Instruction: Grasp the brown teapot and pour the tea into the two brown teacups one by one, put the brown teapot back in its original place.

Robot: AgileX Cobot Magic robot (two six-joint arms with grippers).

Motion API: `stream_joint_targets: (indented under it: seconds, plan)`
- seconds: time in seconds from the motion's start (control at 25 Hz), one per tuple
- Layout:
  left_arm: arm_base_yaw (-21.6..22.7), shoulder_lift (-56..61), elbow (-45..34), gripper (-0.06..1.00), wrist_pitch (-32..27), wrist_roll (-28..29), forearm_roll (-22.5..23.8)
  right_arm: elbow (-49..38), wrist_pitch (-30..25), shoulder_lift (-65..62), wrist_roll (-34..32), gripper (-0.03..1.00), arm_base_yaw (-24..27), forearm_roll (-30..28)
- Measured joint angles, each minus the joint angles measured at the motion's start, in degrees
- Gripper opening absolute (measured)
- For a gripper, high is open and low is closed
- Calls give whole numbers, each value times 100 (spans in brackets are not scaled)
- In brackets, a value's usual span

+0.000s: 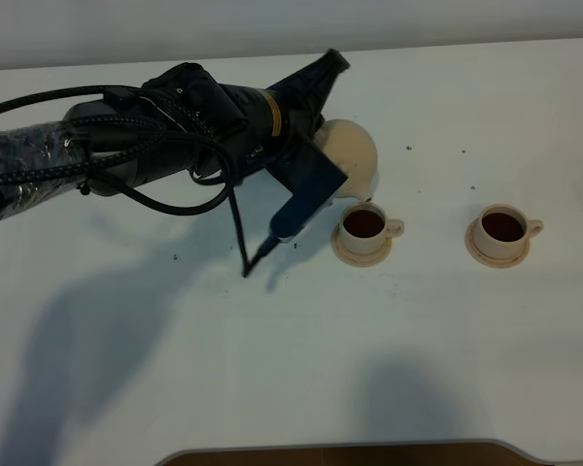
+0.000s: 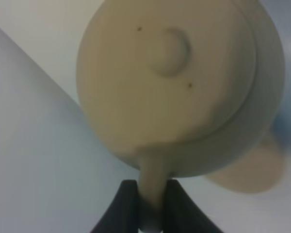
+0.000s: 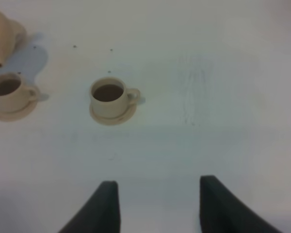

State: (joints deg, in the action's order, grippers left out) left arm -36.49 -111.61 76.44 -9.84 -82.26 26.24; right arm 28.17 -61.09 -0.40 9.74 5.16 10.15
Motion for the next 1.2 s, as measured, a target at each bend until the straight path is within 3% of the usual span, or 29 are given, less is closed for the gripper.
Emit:
stream_joint_targets:
  seconds: [0.32, 0.68, 0.84, 1.04, 1.2]
  plan:
    - [0, 0, 0, 10, -1028, 1728, 5, 0, 0, 0, 0, 40, 0, 0]
    - [272, 262, -4, 10, -1597, 2957, -142, 0, 0, 0, 0, 40, 0, 0]
    - [410, 269, -4, 10, -1902, 3108, -930, 0, 0, 0, 0, 40, 0, 0]
    - [653, 233, -4, 10, -2104, 3137, -2273, 0, 0, 0, 0, 40, 0, 0]
    - [759, 185, -152, 10, -1929, 3202, -2782, 0, 0, 0, 0, 40, 0, 0]
